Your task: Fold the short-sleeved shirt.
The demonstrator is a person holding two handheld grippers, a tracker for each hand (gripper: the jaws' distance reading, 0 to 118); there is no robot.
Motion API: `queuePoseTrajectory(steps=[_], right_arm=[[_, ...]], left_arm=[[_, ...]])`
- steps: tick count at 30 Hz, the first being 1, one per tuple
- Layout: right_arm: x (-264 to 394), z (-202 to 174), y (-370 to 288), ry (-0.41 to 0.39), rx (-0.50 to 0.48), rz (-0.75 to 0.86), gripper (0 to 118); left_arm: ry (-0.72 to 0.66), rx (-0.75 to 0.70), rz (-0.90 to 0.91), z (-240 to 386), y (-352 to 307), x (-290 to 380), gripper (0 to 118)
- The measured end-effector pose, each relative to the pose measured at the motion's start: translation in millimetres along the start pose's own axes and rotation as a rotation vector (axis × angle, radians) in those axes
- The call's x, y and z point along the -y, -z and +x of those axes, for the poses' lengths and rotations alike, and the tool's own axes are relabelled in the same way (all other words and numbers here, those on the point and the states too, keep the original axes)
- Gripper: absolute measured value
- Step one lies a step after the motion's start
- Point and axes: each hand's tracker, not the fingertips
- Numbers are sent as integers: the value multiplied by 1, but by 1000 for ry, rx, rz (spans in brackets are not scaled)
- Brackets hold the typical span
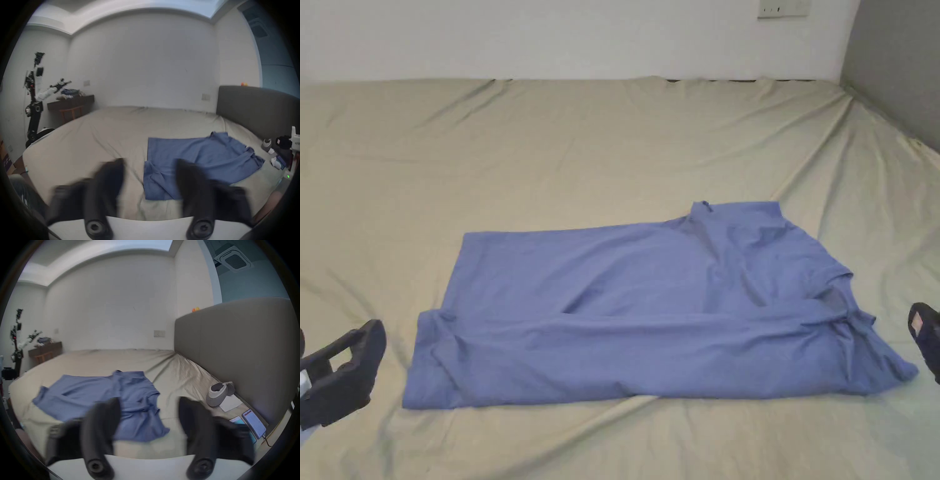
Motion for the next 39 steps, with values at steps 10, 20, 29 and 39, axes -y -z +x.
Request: queuePoseTrajectory(steps=[10, 20, 29, 39], right_arm=[[32, -32, -51, -19, -89, -27, 0], [34, -35, -46, -58, -91, -55, 0], [43, -19, -36, -61, -58, -112, 0], [45, 13, 65, -119, -22, -276, 20]], left_arm=[[-10, 86, -186, 2, -16, 34, 0], [-89, -156, -443, -12, 150, 68, 76], [197, -103, -485, 36, 175, 92, 0], [101, -36, -374, 17, 118, 38, 0]])
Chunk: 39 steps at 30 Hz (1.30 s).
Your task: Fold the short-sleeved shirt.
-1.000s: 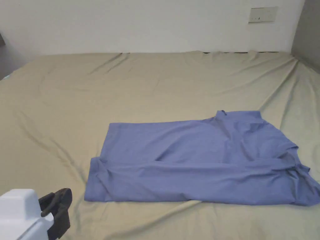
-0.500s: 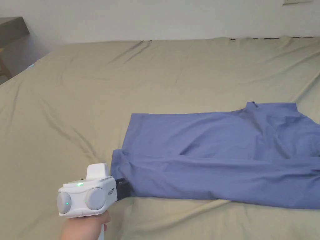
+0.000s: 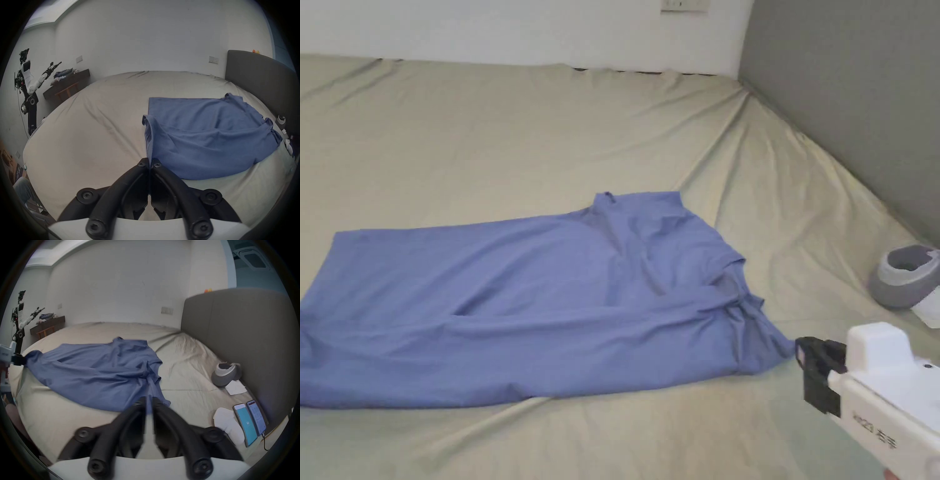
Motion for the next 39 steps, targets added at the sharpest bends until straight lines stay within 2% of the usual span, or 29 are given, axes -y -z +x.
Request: queuePoseTrajectory(steps=[1, 2, 3, 4, 5, 6, 9, 10, 11, 12, 13, 17, 19, 26, 30, 35, 39], right_arm=[[-1, 7, 19, 49, -9, -86, 27], [-5, 12, 33, 48, 14, -89, 37], [-5, 16, 47, 75, 50, -100, 64], [-4, 21, 64, 107, 55, -132, 101], [-2, 26, 79, 140, 24, -182, 108], [0, 31, 93, 160, -3, -231, 106], [13, 30, 117, 149, -3, -310, 68], [14, 31, 110, 160, -5, -274, 67], [8, 34, 105, 155, 10, -208, 47], [7, 31, 99, 181, -5, -236, 11], [7, 35, 96, 229, -43, -214, 6], [-2, 32, 83, 193, -37, -210, 6], [-10, 34, 71, 204, -38, -178, 6], [-29, 36, 5, 161, -46, -152, 6], [-7, 35, -37, 164, -60, -179, 6], [34, 11, -81, 39, -68, -241, 6], [58, 4, -82, 44, -44, -268, 6]], left_arm=[[-8, 1, 13, 0, -5, -1, 0], [-12, 13, 14, -1, -8, -1, 0], [-17, 23, 23, 5, -17, -5, 0], [-13, 19, 27, 8, -21, -4, 0], [-10, 18, 36, 10, -24, -2, 0], [-1, 24, 31, 12, -24, -1, 0], [-20, 28, 13, 9, -24, -1, 0], [-20, 35, 1, 8, -25, -1, 0], [-20, 33, 4, 5, -22, -2, 0], [-20, 34, 9, 3, -23, -2, 0], [-18, 36, 8, 3, -23, -3, 0], [-59, 54, 3, -8, -20, -10, 0], [-79, 65, 7, -14, -23, -14, 0], [-112, 84, 10, -37, -54, -15, 0], [-112, 114, -21, -54, -78, 7, 0], [-51, 117, -86, -62, -96, 53, 0], [-12, 115, -144, -59, -91, 79, 0]])
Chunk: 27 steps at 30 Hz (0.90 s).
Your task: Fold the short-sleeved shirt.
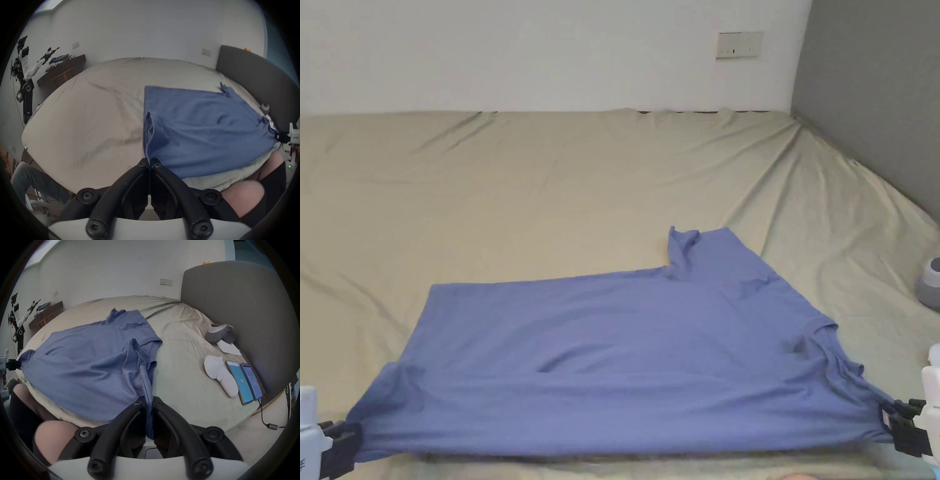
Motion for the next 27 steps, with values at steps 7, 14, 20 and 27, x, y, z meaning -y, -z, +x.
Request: queuePoseTrajectory(steps=[7, 14, 20, 27], right_arm=[[12, 19, 24, 21, 15, -19, 28], [-6, 25, -17, 59, 192, 138, 94], [-79, -47, -54, -71, 56, 439, 0], [-127, -107, -22, -132, -55, 499, 0]], left_arm=[[14, -4, -62, -1, 21, 15, 3], [-53, -63, 225, 9, -34, -12, 107], [81, -66, 443, 63, -67, -69, 0], [31, 17, 409, 84, -7, -106, 0]])
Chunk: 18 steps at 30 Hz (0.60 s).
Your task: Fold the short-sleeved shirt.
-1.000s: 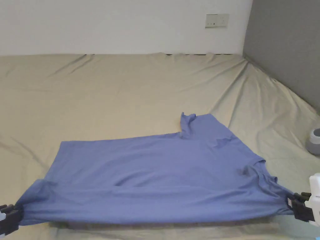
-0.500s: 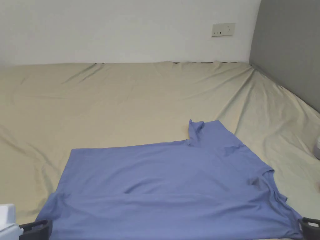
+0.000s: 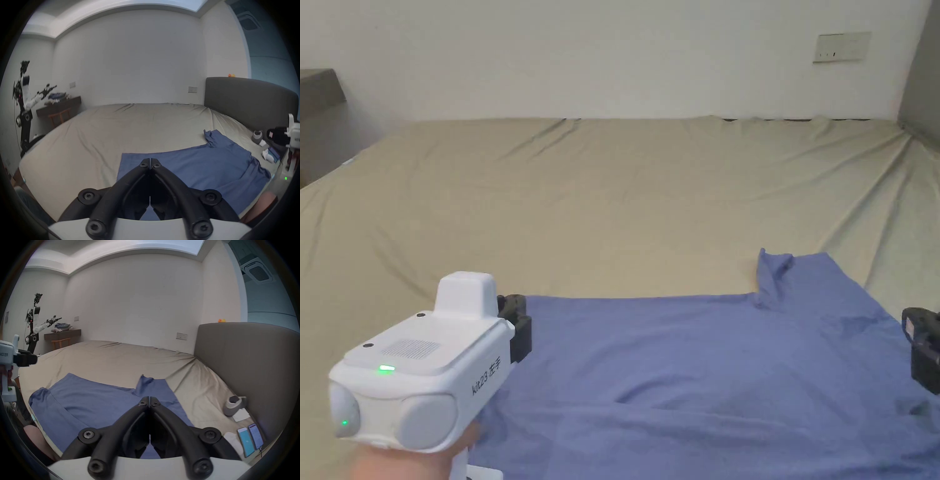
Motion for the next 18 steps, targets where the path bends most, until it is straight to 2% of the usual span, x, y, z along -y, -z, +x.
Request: queuePoseTrajectory(steps=[1, 6, 7, 8, 9, 10, 11, 12, 13, 14, 16, 17, 18], right_arm=[[2, -3, 7, 32, -27, -29, 0], [6, -3, 42, -26, -54, -44, 0], [8, -4, 50, -32, -79, -79, 0], [12, -5, 59, -30, -103, -120, 0], [13, -5, 65, -49, -94, -125, 0], [13, -6, 71, -58, -88, -132, 0], [15, -6, 77, -67, -85, -144, 0], [17, -6, 82, -69, -88, -155, 0], [19, -7, 86, -66, -90, -166, 0], [25, 7, 97, -39, -101, -183, 0], [29, 12, 106, -39, -103, -201, 0], [30, 13, 109, -45, -99, -206, 0], [30, 11, 111, -56, -92, -210, 0]], left_arm=[[-37, -2, -14, -3, 8, -1, 0], [-73, -16, -113, -36, 93, -1, 0], [-81, -33, -138, -45, 117, 0, 4], [-85, -61, -165, -53, 142, 3, 18], [-82, -82, -188, -59, 161, 3, 44], [-82, -105, -218, -64, 183, 6, 85], [-87, -129, -262, -71, 206, 10, 105], [-98, -145, -281, -75, 224, 13, 109], [-106, -134, -296, -78, 238, 13, 104], [-119, -133, -312, -81, 254, 14, 103], [-148, -168, -356, -84, 279, 18, 101], [-160, -172, -363, -84, 287, 19, 96], [-164, -164, -373, -84, 293, 21, 79]])
